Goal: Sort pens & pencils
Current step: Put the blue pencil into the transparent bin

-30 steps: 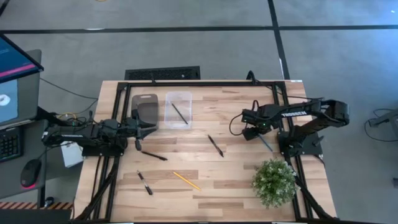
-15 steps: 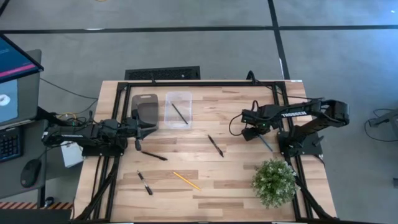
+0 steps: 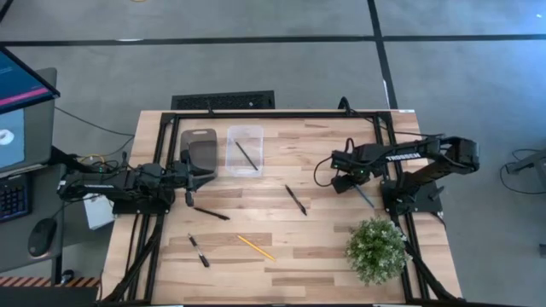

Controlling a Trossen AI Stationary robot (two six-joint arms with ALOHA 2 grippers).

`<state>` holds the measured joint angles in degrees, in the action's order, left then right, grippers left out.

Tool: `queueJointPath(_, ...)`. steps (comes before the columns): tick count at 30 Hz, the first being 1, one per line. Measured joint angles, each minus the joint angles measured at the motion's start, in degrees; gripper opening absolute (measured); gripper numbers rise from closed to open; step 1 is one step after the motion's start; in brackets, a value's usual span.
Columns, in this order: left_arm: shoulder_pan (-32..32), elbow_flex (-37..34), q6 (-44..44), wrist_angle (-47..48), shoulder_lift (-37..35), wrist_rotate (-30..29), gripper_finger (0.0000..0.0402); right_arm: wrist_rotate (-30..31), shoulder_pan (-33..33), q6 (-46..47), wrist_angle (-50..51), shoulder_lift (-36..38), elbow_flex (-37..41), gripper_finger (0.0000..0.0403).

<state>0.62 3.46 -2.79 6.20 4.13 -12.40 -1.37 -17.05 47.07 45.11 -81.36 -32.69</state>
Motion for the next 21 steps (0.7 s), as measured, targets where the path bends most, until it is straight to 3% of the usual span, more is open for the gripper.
queueJointPath(21, 0.0, 0.0, 0.8, 0.0, 0.0, 0.0, 0.0082, 2.9, 4.0, 1.5, -0.6, 0.0, 0.0, 0.0068)
